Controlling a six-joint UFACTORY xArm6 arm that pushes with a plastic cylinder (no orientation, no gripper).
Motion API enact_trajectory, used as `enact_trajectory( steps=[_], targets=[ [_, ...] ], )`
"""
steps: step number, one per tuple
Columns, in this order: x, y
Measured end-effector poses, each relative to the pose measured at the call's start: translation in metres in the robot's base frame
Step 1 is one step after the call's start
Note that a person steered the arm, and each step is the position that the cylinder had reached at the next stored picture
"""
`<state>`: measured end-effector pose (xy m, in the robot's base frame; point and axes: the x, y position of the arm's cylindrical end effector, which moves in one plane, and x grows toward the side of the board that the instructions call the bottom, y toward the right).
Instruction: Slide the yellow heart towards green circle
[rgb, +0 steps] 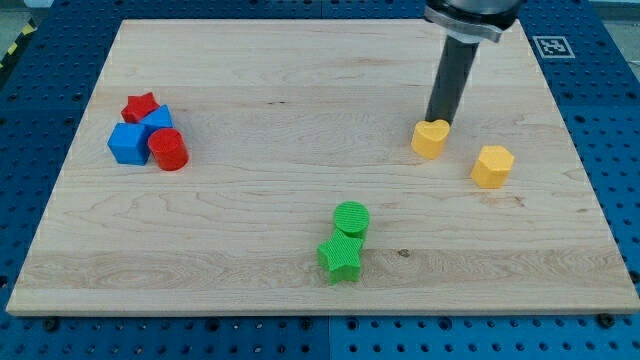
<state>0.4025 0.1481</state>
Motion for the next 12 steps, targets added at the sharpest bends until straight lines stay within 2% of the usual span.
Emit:
enact_trajectory(
  steps=[1,2,4,5,7,10,12],
  targets=[
    [0.032,0.002],
    [0.043,-0.008],
    [0.012,-0.034],
    [0.021,-0.034],
    [0.045,-0.034],
    [0.106,-0.034],
    [0.123,-0.034]
  ],
)
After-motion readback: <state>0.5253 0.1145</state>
